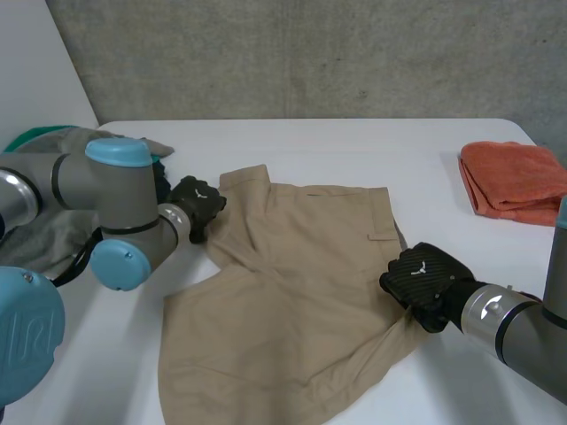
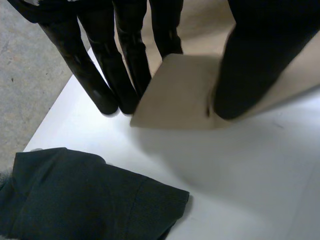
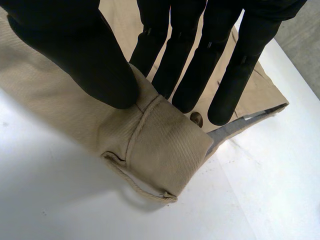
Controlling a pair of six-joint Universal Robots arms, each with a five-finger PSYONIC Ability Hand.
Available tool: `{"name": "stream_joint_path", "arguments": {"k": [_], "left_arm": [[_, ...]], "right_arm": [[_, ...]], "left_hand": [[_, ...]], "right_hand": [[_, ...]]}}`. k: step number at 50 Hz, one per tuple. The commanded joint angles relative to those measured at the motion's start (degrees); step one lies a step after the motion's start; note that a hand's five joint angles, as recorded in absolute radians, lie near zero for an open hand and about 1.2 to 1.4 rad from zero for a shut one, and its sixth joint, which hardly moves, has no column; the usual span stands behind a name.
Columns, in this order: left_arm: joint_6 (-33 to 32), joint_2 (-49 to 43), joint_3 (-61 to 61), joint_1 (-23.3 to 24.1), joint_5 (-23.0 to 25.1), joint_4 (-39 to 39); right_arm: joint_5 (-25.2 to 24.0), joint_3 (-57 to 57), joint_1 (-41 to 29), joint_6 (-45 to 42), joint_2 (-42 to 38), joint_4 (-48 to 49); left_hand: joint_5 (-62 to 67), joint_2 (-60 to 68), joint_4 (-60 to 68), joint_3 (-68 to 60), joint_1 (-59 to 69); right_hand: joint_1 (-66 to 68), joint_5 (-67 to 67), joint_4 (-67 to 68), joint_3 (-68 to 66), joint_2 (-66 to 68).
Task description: Fold the laundry.
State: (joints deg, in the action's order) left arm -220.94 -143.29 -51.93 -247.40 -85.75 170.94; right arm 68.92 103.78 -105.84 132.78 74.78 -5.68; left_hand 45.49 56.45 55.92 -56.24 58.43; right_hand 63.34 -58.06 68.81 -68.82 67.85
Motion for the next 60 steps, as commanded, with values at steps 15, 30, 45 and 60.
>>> {"name": "stream_joint_path", "arguments": {"k": [15,30,45,60], "left_arm": [[5.6,3.7,-1.6,2.3,-24.2,-7.1],[16.2,24.9,-11.7,3.9,-24.1,-7.9],[24.6,42.8,-36.7,13.7,-14.4,-10.7],[32.9,36.5,-37.4,20.6,-18.5,-17.7]], "right_arm": [[1.9,-0.5,-3.1,-0.1,0.0,-2.0],[3.1,-5.5,-10.4,0.6,-0.1,-2.2],[11.2,-26.5,-12.3,15.8,-7.1,-1.5],[15.1,-26.3,-9.3,20.9,-9.9,-1.9]], "left_hand": [[24.5,23.5,24.1,-23.8,21.6],[-33.3,-34.3,-33.8,34.1,-36.3],[-34.7,-35.6,-35.1,35.4,-37.6],[-33.9,-34.8,-34.3,34.6,-36.8]], "right_hand": [[16.7,-11.9,11.2,-11.2,12.2],[16.7,-11.9,11.2,-11.2,12.2],[16.7,-11.9,11.2,-11.2,12.2],[16.7,-11.9,11.2,-11.2,12.2]]}}
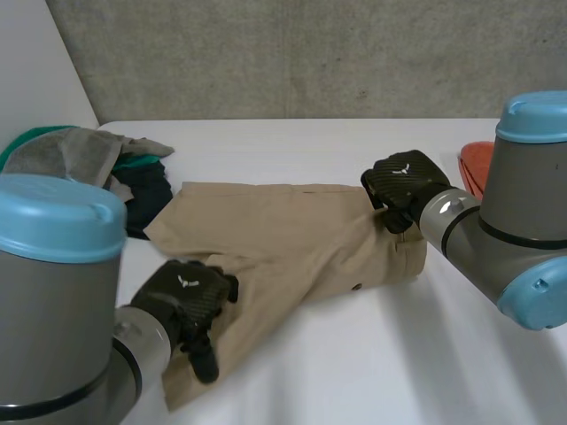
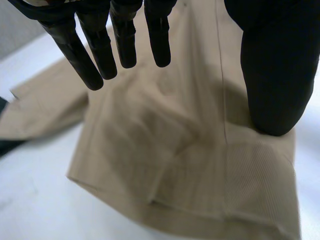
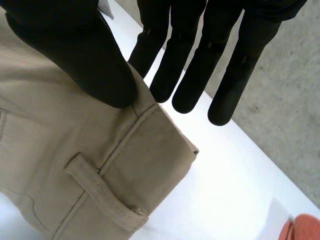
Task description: Fold the laundry.
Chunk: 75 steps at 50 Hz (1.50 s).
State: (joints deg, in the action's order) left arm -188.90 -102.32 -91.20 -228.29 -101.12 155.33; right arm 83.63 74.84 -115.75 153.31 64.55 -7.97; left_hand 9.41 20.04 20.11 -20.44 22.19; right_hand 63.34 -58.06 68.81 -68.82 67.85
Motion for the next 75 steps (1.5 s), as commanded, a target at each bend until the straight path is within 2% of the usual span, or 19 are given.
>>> {"name": "stream_joint_path", "arguments": {"k": [1,4,8,13,14,16,24,27,29,34,37,42,47,53,62,69,72,73,75], "left_arm": [[0.8,-6.0,2.6,1.5,-3.7,-2.1],[1.1,-8.9,4.2,1.4,-3.6,-2.7],[1.4,-11.1,5.6,2.0,-1.5,-4.4],[3.1,-10.6,6.8,2.6,-0.1,-5.3],[3.2,-10.4,7.0,2.7,0.0,-5.3],[3.2,-9.2,7.3,2.6,-0.2,-5.5],[0.2,-4.0,4.7,1.8,0.1,-7.8],[-3.5,-0.8,2.0,3.1,1.3,-11.3],[-6.6,1.1,-0.1,4.8,2.6,-13.6],[-10.2,2.4,-3.2,8.2,3.6,-16.6],[-11.2,1.2,-2.9,9.1,3.1,-17.2],[-12.2,-2.4,1.4,7.1,0.4,-16.5],[-15.2,-7.6,11.7,2.6,-6.1,-12.5],[-21.2,-14.6,23.0,-2.4,-11.2,-4.5],[-31.0,-29.0,42.4,-6.6,-10.2,8.3],[-36.7,-39.1,53.9,-6.1,-8.8,13.8],[-37.2,-41.2,56.2,-5.5,-8.2,14.6],[-37.2,-42.1,57.4,-5.2,-8.2,15.3],[-37.1,-42.3,58.5,-5.1,-8.6,16.5]], "right_arm": [[0.6,3.2,0.9,0.8,0.7,0.7],[0.7,4.4,1.7,1.2,1.6,1.3],[0.7,5.2,2.5,1.3,2.1,2.0],[0.6,5.8,3.0,0.8,2.1,1.7],[0.6,5.9,3.1,0.7,2.1,1.7],[0.3,6.1,3.3,0.6,2.2,1.7],[-3.5,7.6,4.8,-3.3,4.8,-3.9],[-9.5,10.3,7.5,-13.4,7.9,-11.3],[-13.0,12.9,10.9,-24.6,10.0,-20.1],[-15.4,17.2,18.3,-47.6,12.6,-38.3],[-15.7,17.7,19.3,-52.4,12.8,-41.1],[-16.4,16.4,17.8,-44.1,12.0,-35.2],[-16.9,13.9,13.9,-32.3,9.2,-23.4],[-12.2,10.0,9.1,-20.9,4.9,-10.0],[-0.4,1.3,4.6,-13.3,-6.4,13.5],[1.5,-2.9,3.7,-15.0,-15.0,29.0],[0.8,-4.2,3.2,-14.9,-18.0,31.8],[0.3,-4.8,2.6,-15.0,-19.7,33.3],[0.0,-4.8,2.5,-14.8,-20.7,34.6]], "left_hand": [[4.2,3.6,3.5,-3.2,1.5],[11.4,10.8,10.7,-10.4,8.7],[50.4,49.8,49.7,-49.4,47.7],[37.2,36.6,36.5,-36.2,34.4],[39.7,39.1,39.0,-38.7,36.9],[60.5,59.9,59.8,-59.5,57.7],[60.6,60.0,59.9,-59.6,57.8],[60.6,60.0,59.9,-59.6,57.8],[60.6,60.0,59.9,-59.6,57.8],[60.6,60.0,59.9,-59.6,57.8],[60.6,60.0,59.9,-59.6,57.8],[60.6,60.0,59.9,-59.6,57.8],[60.6,60.0,59.9,-59.6,57.8],[60.6,60.0,59.9,-59.6,57.8],[60.6,60.0,59.9,-59.6,57.8],[59.1,58.5,58.4,-58.1,56.3],[12.8,12.2,12.1,-11.8,10.1],[-9.3,-9.9,-10.0,10.3,-12.1],[-9.4,-10.0,-10.1,10.4,-12.2]], "right_hand": [[16.7,-11.9,11.2,-11.2,12.2],[16.7,-11.9,11.2,-11.2,12.2],[16.7,-11.9,11.2,-11.2,12.2],[16.7,-11.9,11.2,-11.2,12.2],[16.7,-11.9,11.2,-11.2,12.2],[16.7,-11.9,11.2,-11.2,12.2],[16.7,-11.9,11.2,-11.2,12.2],[16.7,-11.9,11.2,-11.2,12.2],[16.7,-11.9,11.2,-11.2,12.2],[16.7,-11.9,11.2,-11.2,12.2],[16.7,-11.9,11.2,-11.2,12.2],[16.7,-11.9,11.2,-11.2,12.2],[16.7,-11.9,11.2,-11.2,12.2],[16.7,-11.9,11.2,-11.2,12.2],[16.7,-11.9,11.2,-11.2,12.2],[15.3,-10.6,9.8,-9.8,10.8],[-53.3,58.1,-58.8,58.8,-57.8],[-53.3,58.1,-58.8,58.8,-57.8],[-53.3,58.1,-58.8,58.8,-57.8]]}}
